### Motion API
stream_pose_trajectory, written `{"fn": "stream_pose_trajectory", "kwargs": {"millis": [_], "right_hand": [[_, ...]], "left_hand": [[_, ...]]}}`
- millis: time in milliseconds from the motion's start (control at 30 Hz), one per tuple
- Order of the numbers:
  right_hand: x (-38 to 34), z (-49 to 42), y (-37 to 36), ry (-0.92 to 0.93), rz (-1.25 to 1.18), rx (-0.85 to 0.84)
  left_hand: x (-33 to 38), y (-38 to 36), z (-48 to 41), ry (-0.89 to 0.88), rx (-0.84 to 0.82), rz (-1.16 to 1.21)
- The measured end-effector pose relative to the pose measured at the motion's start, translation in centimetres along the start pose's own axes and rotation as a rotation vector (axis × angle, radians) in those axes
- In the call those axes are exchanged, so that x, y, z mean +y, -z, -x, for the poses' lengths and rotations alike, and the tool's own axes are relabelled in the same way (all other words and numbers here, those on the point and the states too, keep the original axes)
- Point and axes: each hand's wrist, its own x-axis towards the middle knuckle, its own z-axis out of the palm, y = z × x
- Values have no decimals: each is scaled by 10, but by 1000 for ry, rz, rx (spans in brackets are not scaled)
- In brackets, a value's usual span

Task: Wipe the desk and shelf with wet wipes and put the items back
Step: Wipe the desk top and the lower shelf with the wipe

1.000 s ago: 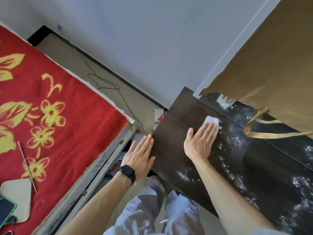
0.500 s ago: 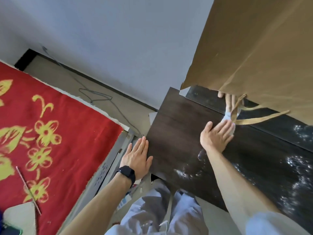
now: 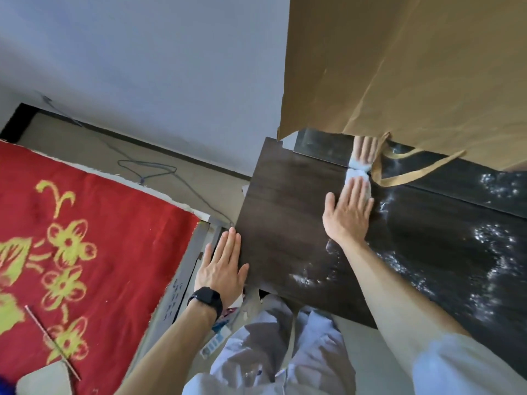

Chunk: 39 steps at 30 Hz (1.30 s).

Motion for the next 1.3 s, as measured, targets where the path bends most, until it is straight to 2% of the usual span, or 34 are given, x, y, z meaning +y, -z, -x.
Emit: {"fn": "stream_pose_trajectory", "kwargs": {"millis": [67,133,167,267,333,367,433,567,633,667,733,800,867,900,967,1067,1167,1233,1300], "right_hand": [[1,-3,8,-194,-77,16],[-32,0,5,-222,-155,15],[-52,9,-1,-148,-155,0],[-101,62,-28,279,-68,-47],[-100,91,-38,506,-15,-104],[-87,95,-39,552,-10,-106],[-43,91,-34,432,6,-67],[40,66,-10,-103,-1,-12],[30,62,-6,-265,-73,22],[12,65,-7,-277,-101,54],[-31,83,-17,-105,-98,65],[-66,118,-35,244,-43,-27],[-69,134,-39,496,-11,-91],[-58,130,-37,552,-10,-99],[-21,118,-33,470,14,-77],[44,96,-14,51,6,-52],[46,82,-3,-222,-76,-48],[7,79,-7,-228,-102,-52],[-38,88,-19,-20,-84,-53]], "left_hand": [[-1,-2,0,-6,6,0],[0,-1,0,-2,27,26],[1,-1,-1,-1,33,31],[0,0,-2,4,23,34],[-1,1,-2,3,16,41],[-1,2,-2,-1,12,31],[-2,0,-3,-6,5,9],[1,-1,-3,-3,-7,15],[2,-3,-3,11,19,28],[2,-5,-4,16,24,34],[2,-7,-4,21,25,60],[0,-9,-2,8,54,62],[-4,-10,2,-26,50,38],[-6,-12,4,-47,49,31],[-10,-15,12,-75,52,26],[-11,-19,25,-76,43,55],[-12,-22,37,-83,61,80],[-13,-25,45,-89,70,74],[-15,-30,53,-79,66,69]]}}
